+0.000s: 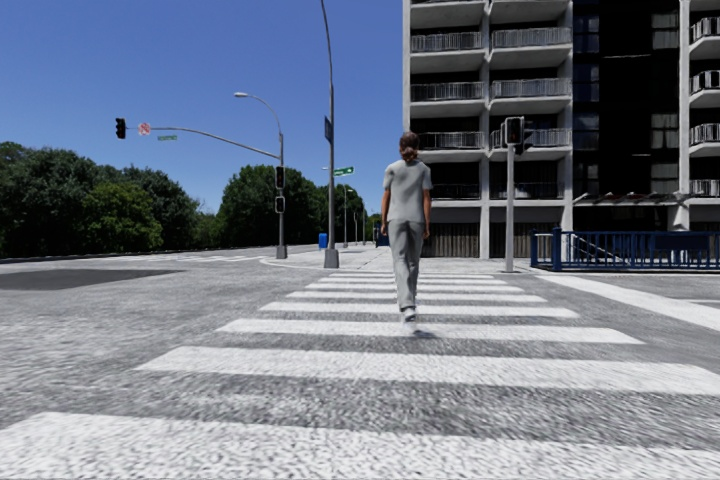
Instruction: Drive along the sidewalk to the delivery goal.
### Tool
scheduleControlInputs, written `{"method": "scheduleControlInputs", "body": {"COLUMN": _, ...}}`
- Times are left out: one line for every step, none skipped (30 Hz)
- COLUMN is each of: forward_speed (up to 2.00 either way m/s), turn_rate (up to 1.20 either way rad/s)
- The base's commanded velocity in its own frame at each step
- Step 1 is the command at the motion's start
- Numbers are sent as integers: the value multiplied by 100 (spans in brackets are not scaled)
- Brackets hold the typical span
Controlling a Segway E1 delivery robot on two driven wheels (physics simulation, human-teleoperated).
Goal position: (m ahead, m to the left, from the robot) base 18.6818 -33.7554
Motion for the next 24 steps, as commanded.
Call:
{"method": "scheduleControlInputs", "body": {"forward_speed": 109, "turn_rate": -17}}
{"method": "scheduleControlInputs", "body": {"forward_speed": 109, "turn_rate": -17}}
{"method": "scheduleControlInputs", "body": {"forward_speed": 109, "turn_rate": -17}}
{"method": "scheduleControlInputs", "body": {"forward_speed": 109, "turn_rate": -18}}
{"method": "scheduleControlInputs", "body": {"forward_speed": 109, "turn_rate": -18}}
{"method": "scheduleControlInputs", "body": {"forward_speed": 109, "turn_rate": -18}}
{"method": "scheduleControlInputs", "body": {"forward_speed": 109, "turn_rate": -24}}
{"method": "scheduleControlInputs", "body": {"forward_speed": 109, "turn_rate": -32}}
{"method": "scheduleControlInputs", "body": {"forward_speed": 109, "turn_rate": -32}}
{"method": "scheduleControlInputs", "body": {"forward_speed": 109, "turn_rate": -33}}
{"method": "scheduleControlInputs", "body": {"forward_speed": 109, "turn_rate": -33}}
{"method": "scheduleControlInputs", "body": {"forward_speed": 109, "turn_rate": -33}}
{"method": "scheduleControlInputs", "body": {"forward_speed": 109, "turn_rate": -33}}
{"method": "scheduleControlInputs", "body": {"forward_speed": 109, "turn_rate": -17}}
{"method": "scheduleControlInputs", "body": {"forward_speed": 109, "turn_rate": 0}}
{"method": "scheduleControlInputs", "body": {"forward_speed": 109, "turn_rate": 0}}
{"method": "scheduleControlInputs", "body": {"forward_speed": 109, "turn_rate": 0}}
{"method": "scheduleControlInputs", "body": {"forward_speed": 109, "turn_rate": 0}}
{"method": "scheduleControlInputs", "body": {"forward_speed": 109, "turn_rate": 0}}
{"method": "scheduleControlInputs", "body": {"forward_speed": 109, "turn_rate": 0}}
{"method": "scheduleControlInputs", "body": {"forward_speed": 109, "turn_rate": 0}}
{"method": "scheduleControlInputs", "body": {"forward_speed": 109, "turn_rate": 0}}
{"method": "scheduleControlInputs", "body": {"forward_speed": 109, "turn_rate": 0}}
{"method": "scheduleControlInputs", "body": {"forward_speed": 109, "turn_rate": 0}}
